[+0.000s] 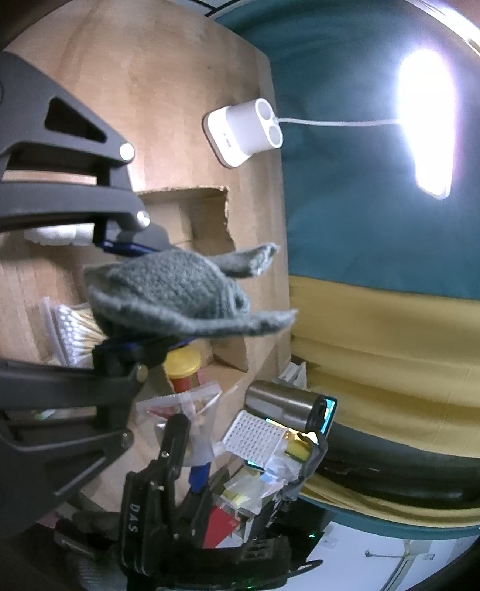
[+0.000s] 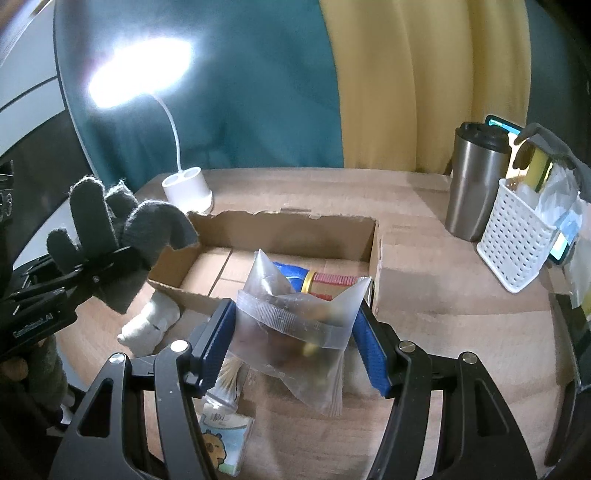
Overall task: Organize objects
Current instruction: 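Lift the glove with the left gripper while the right gripper grasps the clear snack bag, then lower the gray glove into the box and open the left gripper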
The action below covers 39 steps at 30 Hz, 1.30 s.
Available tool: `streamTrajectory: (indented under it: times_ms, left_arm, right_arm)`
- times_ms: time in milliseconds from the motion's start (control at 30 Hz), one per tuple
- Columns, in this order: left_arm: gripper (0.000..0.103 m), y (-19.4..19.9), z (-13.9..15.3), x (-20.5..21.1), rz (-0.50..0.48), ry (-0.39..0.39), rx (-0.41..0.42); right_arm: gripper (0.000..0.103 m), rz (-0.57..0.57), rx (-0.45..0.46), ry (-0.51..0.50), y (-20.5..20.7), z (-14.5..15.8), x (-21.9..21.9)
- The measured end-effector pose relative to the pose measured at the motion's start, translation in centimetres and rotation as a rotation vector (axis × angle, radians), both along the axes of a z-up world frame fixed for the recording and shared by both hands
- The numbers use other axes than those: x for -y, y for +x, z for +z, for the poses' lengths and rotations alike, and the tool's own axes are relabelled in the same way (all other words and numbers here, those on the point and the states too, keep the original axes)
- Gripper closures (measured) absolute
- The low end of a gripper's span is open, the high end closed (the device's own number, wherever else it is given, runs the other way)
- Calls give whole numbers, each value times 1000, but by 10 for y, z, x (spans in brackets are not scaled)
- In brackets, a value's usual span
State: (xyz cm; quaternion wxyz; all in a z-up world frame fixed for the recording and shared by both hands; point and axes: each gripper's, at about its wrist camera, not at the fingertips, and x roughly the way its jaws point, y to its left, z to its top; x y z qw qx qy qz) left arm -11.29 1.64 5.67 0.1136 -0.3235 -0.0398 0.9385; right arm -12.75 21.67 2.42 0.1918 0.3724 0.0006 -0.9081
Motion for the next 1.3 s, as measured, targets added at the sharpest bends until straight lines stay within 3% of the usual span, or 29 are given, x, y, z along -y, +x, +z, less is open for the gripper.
streamTrajectory:
  times_ms: [767, 1300]
  left_arm:
    - [68, -46, -14, 4, 27, 14, 33]
    - [68, -75, -45, 17, 73, 43, 102]
  right_arm:
    - [37, 19, 4, -5, -38, -3, 9]
    - [37, 16, 18, -5, -53, -3, 16]
